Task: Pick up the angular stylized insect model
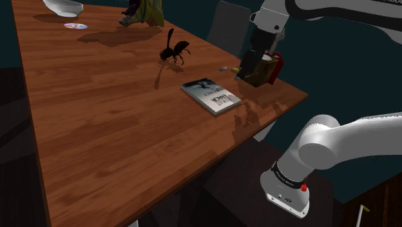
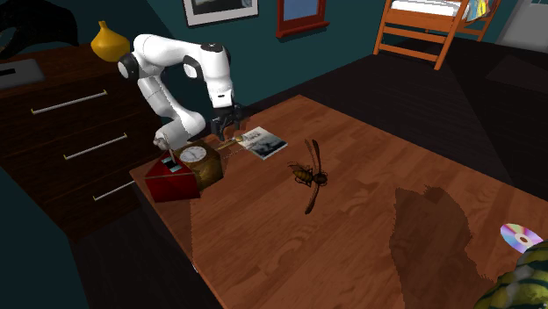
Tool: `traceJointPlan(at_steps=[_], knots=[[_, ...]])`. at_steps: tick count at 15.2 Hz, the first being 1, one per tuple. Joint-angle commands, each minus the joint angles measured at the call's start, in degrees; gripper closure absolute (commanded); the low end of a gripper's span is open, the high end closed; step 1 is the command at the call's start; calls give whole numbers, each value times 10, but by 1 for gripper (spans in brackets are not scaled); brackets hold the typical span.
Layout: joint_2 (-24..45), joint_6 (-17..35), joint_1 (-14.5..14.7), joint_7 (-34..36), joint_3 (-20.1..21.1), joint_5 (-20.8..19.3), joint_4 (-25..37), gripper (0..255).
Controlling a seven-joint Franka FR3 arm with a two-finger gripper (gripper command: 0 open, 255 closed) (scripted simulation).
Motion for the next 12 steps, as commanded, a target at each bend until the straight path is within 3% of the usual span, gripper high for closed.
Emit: traceJointPlan(at_steps=[1, 12], knots=[[0, 0, 0, 0, 0, 0, 0, 0], [246, 66, 6, -49, -4, -19, 195, 0]])
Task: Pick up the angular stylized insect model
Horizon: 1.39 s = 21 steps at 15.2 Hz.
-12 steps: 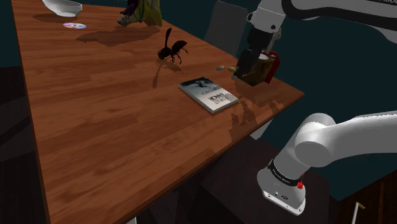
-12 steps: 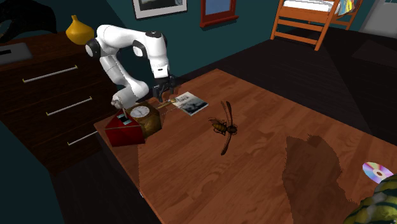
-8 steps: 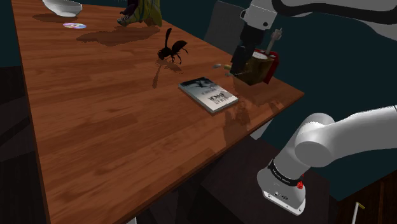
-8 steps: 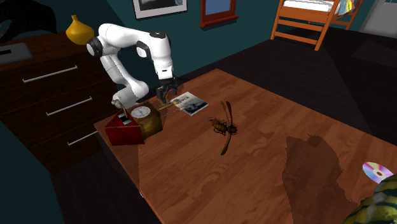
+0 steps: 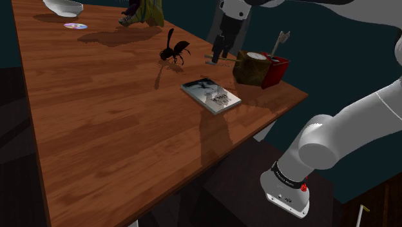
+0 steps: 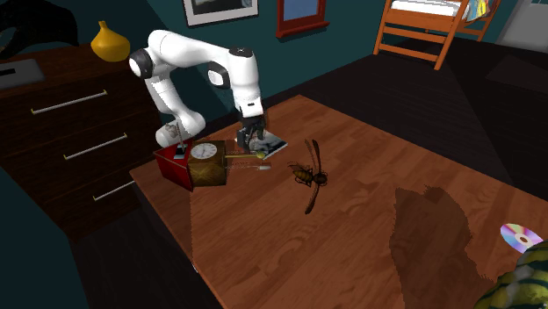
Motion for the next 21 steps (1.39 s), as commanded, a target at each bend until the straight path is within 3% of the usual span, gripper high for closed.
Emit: traceJointPlan(at_steps=[1, 11, 20, 21], knots=[[42, 3, 1, -7, 1, -3, 41, 0], [271, -25, 8, -41, 7, -19, 312, 0], [262, 36, 8, -40, 6, -19, 241, 0], [263, 37, 8, -40, 6, -19, 242, 255]])
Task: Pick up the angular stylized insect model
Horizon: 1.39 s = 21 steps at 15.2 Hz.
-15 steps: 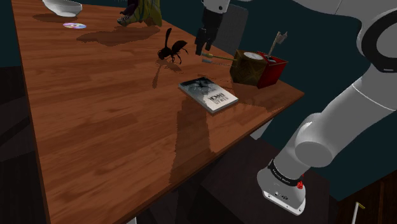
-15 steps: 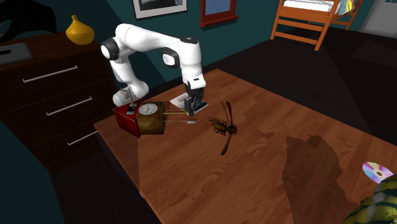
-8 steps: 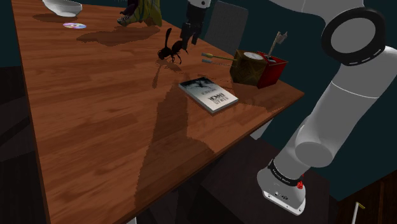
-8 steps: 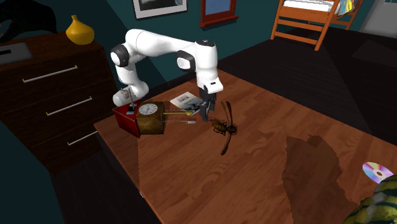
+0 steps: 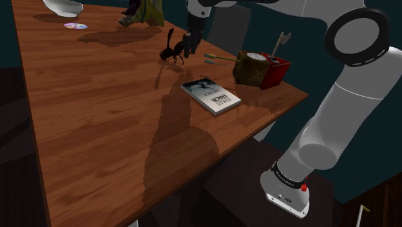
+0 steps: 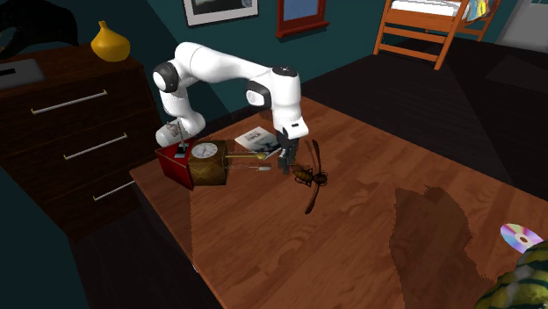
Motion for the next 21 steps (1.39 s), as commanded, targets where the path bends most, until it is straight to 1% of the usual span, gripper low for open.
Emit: traceJointPlan(at_steps=[1, 9, 21], knots=[[0, 3, 0, 0, 0, 0, -2, 255], [-1, 2, 0, 0, 0, 0, -2, 255], [18, -98, 1, -1, 0, 0, 116, 255]])
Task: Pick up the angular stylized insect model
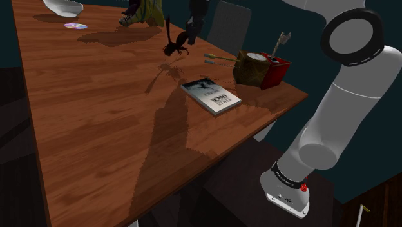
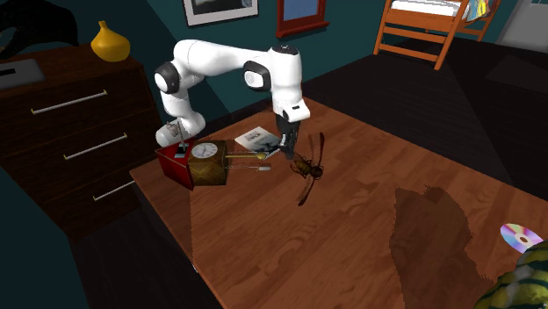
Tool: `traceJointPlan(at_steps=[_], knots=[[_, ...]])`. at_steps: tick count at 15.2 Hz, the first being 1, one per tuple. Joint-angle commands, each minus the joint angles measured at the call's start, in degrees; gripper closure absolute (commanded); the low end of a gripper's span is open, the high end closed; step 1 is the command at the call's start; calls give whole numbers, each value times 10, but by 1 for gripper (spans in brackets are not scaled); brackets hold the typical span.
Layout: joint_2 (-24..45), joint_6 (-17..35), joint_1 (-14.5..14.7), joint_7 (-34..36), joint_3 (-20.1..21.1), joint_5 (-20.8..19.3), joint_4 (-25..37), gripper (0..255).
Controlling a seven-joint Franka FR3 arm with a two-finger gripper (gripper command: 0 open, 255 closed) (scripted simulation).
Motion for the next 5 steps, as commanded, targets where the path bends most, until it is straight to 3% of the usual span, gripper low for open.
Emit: traceJointPlan(at_steps=[1, 5], knots=[[6, -18, 0, 0, 0, 0, 24, 255], [13, -37, 1, 0, 0, 0, 50, 255]])
